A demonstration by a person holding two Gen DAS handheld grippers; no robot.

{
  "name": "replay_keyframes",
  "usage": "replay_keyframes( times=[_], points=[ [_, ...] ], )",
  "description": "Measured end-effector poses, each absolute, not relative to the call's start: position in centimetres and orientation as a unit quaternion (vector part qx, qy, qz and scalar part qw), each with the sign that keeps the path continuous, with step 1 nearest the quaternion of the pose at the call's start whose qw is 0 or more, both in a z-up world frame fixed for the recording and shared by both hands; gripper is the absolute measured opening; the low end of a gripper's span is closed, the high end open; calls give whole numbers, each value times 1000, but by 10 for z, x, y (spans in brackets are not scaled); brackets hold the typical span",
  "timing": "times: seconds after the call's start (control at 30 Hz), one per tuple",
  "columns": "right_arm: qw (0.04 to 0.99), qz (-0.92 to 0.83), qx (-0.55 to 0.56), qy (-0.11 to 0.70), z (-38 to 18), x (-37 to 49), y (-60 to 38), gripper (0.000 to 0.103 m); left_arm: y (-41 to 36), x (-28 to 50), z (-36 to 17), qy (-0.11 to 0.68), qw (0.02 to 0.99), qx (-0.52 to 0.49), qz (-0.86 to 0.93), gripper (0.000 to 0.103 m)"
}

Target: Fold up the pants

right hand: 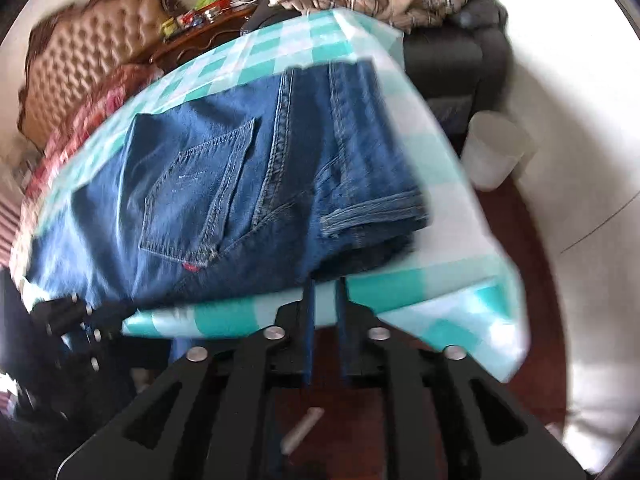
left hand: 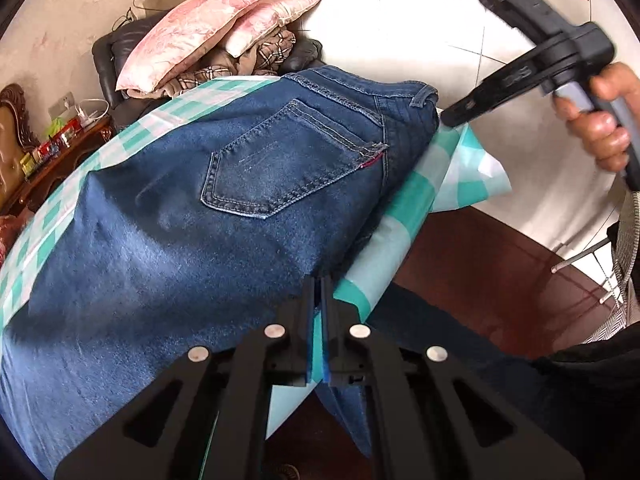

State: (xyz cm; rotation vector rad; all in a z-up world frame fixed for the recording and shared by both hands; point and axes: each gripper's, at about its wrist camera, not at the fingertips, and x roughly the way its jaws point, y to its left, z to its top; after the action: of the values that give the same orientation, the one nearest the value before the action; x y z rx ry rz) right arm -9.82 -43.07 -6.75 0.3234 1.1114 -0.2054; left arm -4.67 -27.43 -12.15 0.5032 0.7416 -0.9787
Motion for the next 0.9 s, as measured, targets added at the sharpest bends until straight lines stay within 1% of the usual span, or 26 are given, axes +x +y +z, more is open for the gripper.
replay_keyframes(
  times=[0.03, 0.1, 0.13, 0.17, 0.23, 0.3, 0.37, 0.4, 0.43, 0.5, 0.53, 0.6, 0.63, 0.7, 0.73, 0.8, 0.87, 0.9],
  points=[
    [839, -95, 148, 516, -53, -100, -433, 21, -274, -48, -122, 342, 789, 234, -453, 4],
    [855, -94, 136, 492, -29, -92, -433, 34, -274, -51, -124, 337, 794, 231, -451, 5],
    [863, -90, 129, 479, -19, -84, -431, 45, -273, -51, -125, 336, 794, 228, -451, 6],
    [874, -77, 120, 464, -9, -67, -425, 52, -272, -52, -125, 336, 795, 226, -451, 7],
    [887, -43, 109, 447, -3, -28, -410, 52, -272, -53, -125, 335, 796, 225, -451, 9],
    [886, -34, 88, 453, -14, 24, -389, 52, -272, -54, -125, 335, 795, 225, -454, 12],
    [888, -17, 53, 457, -35, 75, -368, 51, -272, -53, -124, 341, 794, 213, -456, 17],
    [888, -25, 36, 459, -43, 87, -363, 49, -270, -52, -123, 348, 792, 199, -460, 22],
    [876, -61, -2, 479, -64, 108, -357, 49, -267, -52, -120, 353, 791, 190, -463, 27],
    [862, -99, -33, 495, -86, 121, -356, 48, -258, -50, -112, 349, 795, 182, -461, 30],
    [858, -118, -40, 498, -97, 122, -358, 47, -244, -43, -103, 346, 803, 161, -457, 32],
    [866, -135, -48, 480, -108, 114, -362, 47, -210, -15, -90, 360, 820, 96, -435, 32],
    [870, -139, -52, 470, -110, 112, -361, 47, -181, 12, -86, 375, 831, 44, -410, 32],
    [876, -154, -64, 452, -115, 106, -359, 48, -129, 61, -87, 385, 859, -20, -336, 30],
    [877, -160, -64, 448, -117, 105, -358, 49, -108, 83, -88, 387, 871, -33, -301, 27],
    [877, -166, -54, 447, -116, 106, -359, 49, -66, 132, -97, 395, 886, -38, -242, 24],
    [876, -171, -54, 447, -117, 109, -359, 49, -40, 174, -115, 429, 876, -28, -217, 23],
    [876, -173, -59, 447, -117, 110, -357, 50, -28, 190, -122, 441, 877, -24, -191, 19]
  ],
)
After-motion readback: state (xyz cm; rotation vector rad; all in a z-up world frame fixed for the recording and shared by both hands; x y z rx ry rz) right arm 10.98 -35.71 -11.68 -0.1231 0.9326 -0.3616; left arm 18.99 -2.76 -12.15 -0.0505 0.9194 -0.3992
